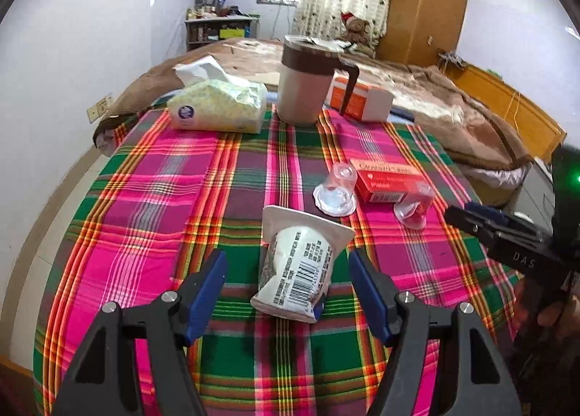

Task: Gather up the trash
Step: 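Grasp the white yogurt cup with the left tool while the right tool grasps the clear plastic cup, then carry the yogurt cup and clear cup over the white bin and open both tools, then move both open tools back over the table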

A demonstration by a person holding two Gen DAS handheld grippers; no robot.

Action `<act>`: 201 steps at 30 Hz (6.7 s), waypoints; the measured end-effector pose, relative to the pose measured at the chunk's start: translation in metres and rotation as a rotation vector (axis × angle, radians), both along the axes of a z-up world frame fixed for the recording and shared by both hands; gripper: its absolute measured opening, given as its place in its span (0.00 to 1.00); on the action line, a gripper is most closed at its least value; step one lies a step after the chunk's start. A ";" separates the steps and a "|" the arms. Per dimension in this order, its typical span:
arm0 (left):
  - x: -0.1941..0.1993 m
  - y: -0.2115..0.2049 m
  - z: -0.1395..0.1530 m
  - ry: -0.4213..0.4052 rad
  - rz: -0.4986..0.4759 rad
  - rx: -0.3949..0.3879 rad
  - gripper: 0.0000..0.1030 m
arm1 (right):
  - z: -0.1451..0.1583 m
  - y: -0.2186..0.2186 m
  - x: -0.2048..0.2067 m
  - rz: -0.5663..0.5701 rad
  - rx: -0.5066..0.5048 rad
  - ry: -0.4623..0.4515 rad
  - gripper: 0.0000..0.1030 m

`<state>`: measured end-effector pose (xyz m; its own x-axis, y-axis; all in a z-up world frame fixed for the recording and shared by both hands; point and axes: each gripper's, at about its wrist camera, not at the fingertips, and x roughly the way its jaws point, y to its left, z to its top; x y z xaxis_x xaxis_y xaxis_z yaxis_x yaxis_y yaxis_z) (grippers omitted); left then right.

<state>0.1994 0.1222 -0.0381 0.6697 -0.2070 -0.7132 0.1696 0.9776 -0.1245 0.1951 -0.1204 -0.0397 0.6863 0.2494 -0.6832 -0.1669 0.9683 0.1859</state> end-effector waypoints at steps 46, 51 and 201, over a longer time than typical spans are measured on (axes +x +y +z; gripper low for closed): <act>0.014 -0.010 -0.016 0.036 -0.021 0.010 0.49 | -0.009 0.025 0.025 0.027 0.004 -0.008 0.31; 0.010 -0.016 -0.011 0.025 -0.024 0.011 0.49 | -0.006 0.023 0.019 0.027 0.014 -0.017 0.31; 0.048 -0.068 -0.003 -0.057 0.004 0.021 0.62 | 0.010 -0.064 0.015 -0.013 -0.008 -0.030 0.61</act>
<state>0.2470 0.0541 -0.0410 0.7098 -0.1899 -0.6783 0.1722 0.9805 -0.0943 0.2104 -0.1841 -0.0297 0.7093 0.2355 -0.6644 -0.1600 0.9717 0.1736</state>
